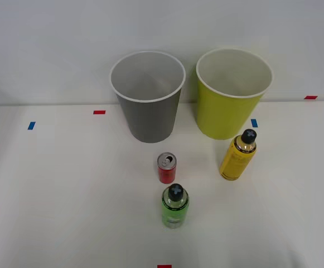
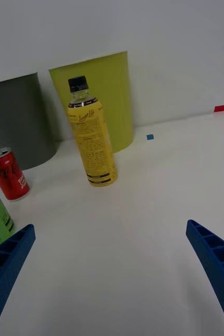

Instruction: Put cans in the gray bin, plastic bottles in the light green bin

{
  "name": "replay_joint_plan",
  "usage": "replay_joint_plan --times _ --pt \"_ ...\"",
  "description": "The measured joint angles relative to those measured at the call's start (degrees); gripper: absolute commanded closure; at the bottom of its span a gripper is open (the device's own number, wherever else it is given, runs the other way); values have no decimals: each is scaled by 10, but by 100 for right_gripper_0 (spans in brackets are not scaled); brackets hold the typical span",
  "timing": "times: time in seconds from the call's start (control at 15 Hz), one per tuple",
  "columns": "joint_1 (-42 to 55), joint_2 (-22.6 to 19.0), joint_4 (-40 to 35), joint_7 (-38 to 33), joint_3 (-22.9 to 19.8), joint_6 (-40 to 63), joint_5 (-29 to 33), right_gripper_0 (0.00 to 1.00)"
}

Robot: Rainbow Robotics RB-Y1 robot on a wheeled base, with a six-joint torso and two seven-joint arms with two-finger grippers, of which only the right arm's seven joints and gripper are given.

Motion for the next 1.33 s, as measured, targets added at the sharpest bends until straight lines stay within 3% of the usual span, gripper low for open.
replay_joint_plan --times 0.2,1.33 --pt "0 0 14 65 20 0 -29 0" --pt "11 -2 16 98 49 1 -19 0"
